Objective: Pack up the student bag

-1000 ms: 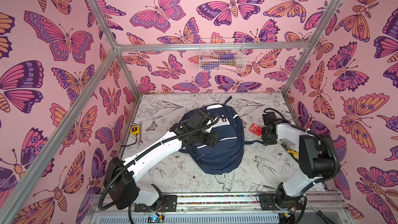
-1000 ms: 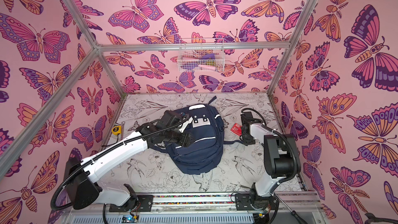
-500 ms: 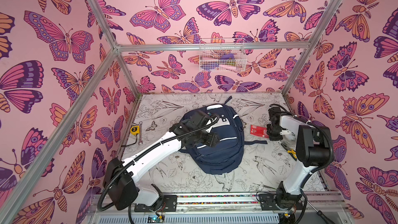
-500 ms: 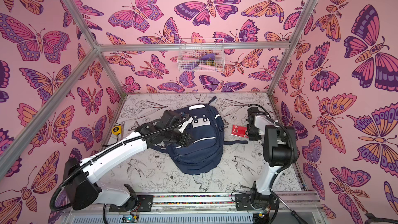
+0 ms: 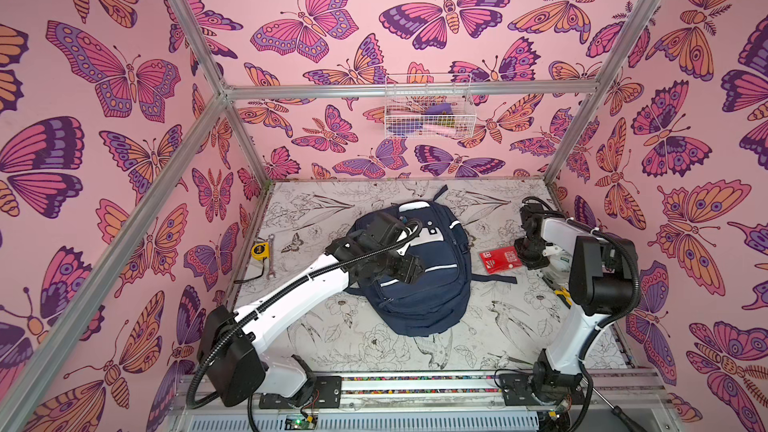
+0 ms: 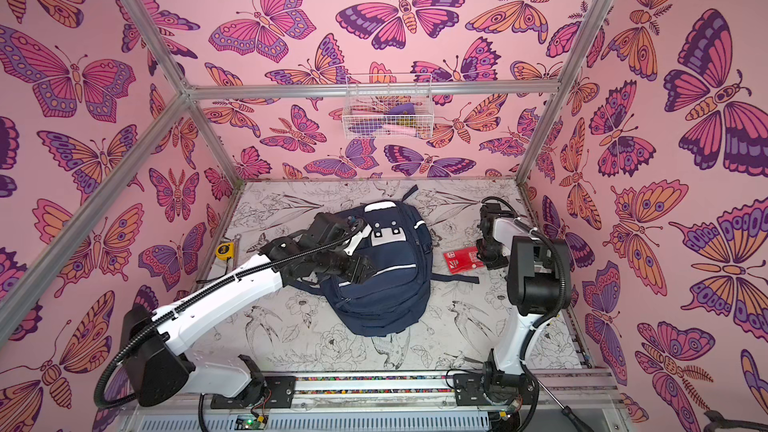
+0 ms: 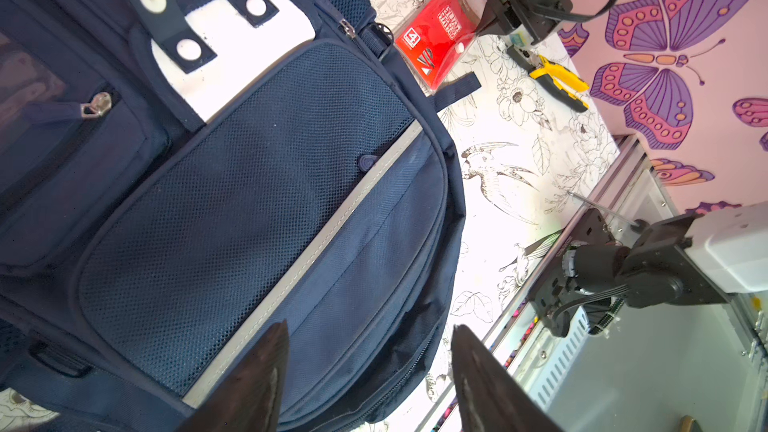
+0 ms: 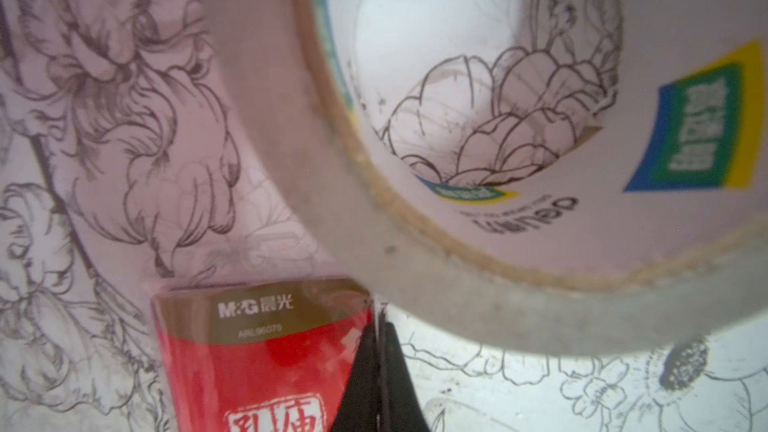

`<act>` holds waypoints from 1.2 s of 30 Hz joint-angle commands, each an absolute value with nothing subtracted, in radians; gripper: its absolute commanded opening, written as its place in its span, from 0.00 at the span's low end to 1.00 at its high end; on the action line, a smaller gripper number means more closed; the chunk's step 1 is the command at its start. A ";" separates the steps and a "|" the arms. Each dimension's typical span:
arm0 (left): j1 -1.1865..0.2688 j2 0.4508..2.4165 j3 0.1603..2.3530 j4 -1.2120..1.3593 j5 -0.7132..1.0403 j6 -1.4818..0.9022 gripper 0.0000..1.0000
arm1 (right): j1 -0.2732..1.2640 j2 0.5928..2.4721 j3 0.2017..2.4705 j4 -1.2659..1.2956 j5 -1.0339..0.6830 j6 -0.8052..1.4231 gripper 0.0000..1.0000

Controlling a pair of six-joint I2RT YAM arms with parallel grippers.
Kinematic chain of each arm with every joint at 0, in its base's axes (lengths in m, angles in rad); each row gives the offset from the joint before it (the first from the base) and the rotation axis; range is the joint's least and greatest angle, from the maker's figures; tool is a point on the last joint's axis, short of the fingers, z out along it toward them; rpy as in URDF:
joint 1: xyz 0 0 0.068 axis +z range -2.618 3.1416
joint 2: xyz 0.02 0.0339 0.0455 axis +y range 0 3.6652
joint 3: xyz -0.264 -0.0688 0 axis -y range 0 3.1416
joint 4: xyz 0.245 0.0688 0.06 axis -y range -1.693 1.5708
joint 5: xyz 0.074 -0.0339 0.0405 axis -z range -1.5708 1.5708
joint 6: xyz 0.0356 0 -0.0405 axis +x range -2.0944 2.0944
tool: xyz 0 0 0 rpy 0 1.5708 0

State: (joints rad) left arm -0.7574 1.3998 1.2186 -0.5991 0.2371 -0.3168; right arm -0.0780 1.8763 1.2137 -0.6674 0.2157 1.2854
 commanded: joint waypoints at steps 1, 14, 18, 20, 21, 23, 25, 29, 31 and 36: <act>-0.749 1.386 1.199 -0.591 0.222 -0.338 0.72 | -0.079 1.766 1.195 -0.627 0.193 1.169 0.00; -0.628 1.226 1.067 -0.396 0.440 -0.553 0.81 | -0.043 1.503 1.134 -0.590 -0.004 0.874 0.00; -0.617 1.196 1.030 -0.262 0.495 -0.642 0.90 | 0.002 1.373 1.152 -0.604 -0.096 0.762 0.00; -0.617 1.203 1.008 -0.177 0.534 -0.708 0.93 | 0.031 1.286 1.162 -0.619 -0.135 0.703 0.00; -0.615 1.207 0.988 -0.118 0.554 -0.745 0.94 | 0.041 1.247 1.162 -0.614 -0.159 0.684 0.00; -0.615 1.218 0.923 0.069 0.605 -0.826 1.00 | 0.054 1.170 1.160 -0.601 -0.251 0.668 0.00; -0.616 1.230 0.844 0.288 0.605 -0.826 1.00 | 0.062 1.124 1.160 -0.577 -0.356 0.667 0.00; -0.617 1.312 0.761 0.626 0.605 -0.826 1.00 | 0.109 1.061 1.138 -0.436 -0.573 0.730 0.00; -0.619 1.339 0.739 0.750 0.699 -1.185 0.97 | 0.147 1.055 1.127 -0.359 -0.626 0.779 0.00; -0.638 1.379 0.741 0.857 0.733 -1.224 0.87 | 0.260 1.072 1.108 -0.182 -0.662 0.897 0.00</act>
